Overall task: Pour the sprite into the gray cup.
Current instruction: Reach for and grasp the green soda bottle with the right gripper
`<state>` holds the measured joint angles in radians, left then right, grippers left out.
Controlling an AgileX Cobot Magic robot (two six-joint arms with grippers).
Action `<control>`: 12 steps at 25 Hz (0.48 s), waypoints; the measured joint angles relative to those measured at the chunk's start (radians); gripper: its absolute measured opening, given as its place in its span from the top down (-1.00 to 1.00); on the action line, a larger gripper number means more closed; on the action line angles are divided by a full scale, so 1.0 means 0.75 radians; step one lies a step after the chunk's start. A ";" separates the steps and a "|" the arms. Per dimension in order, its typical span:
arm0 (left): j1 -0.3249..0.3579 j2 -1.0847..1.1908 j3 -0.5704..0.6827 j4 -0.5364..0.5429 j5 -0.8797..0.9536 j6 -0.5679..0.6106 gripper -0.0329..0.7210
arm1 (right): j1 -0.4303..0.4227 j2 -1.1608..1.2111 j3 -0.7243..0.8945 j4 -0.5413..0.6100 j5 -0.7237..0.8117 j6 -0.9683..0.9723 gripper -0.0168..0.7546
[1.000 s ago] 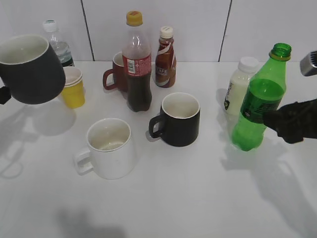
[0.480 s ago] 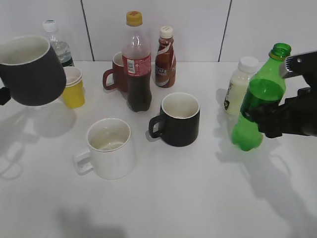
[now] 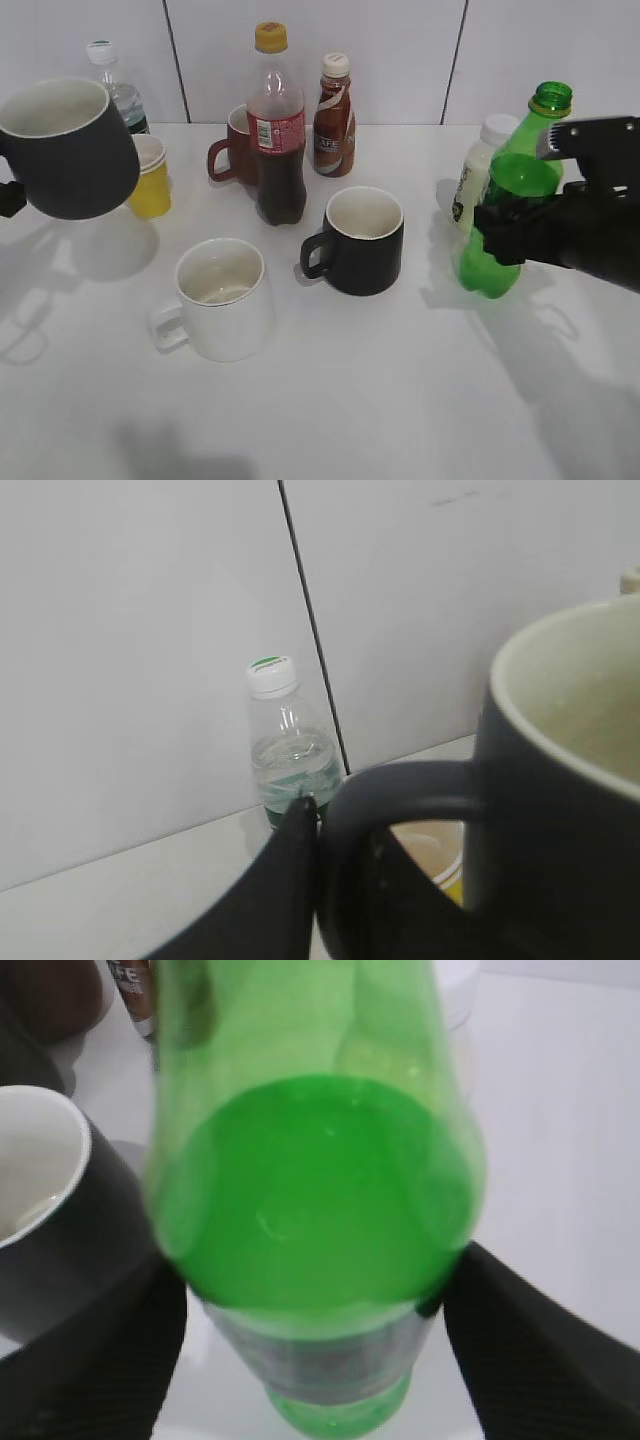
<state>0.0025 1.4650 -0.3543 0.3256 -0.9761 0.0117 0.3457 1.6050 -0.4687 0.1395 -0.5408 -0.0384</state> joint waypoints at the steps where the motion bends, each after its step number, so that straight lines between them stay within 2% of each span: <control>1: -0.001 0.000 0.000 0.000 0.000 0.000 0.78 | 0.000 0.026 0.000 -0.003 -0.031 0.013 -0.59; 7: -0.001 0.000 0.000 0.001 0.001 0.000 0.78 | 0.000 0.194 0.001 -0.016 -0.281 0.051 -0.58; 8: -0.001 0.000 0.000 0.003 0.001 0.000 0.78 | 0.000 0.215 0.002 -0.016 -0.322 0.051 -0.52; 11: -0.001 0.000 0.000 0.035 0.003 -0.016 0.78 | 0.000 0.247 0.003 -0.022 -0.399 0.051 -0.06; 12: -0.005 0.000 0.000 0.047 0.008 -0.040 0.78 | 0.000 0.246 0.003 -0.025 -0.400 0.051 -0.02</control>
<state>-0.0016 1.4650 -0.3543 0.3608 -0.9704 -0.0181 0.3457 1.7896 -0.4667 0.1206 -0.8412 0.0000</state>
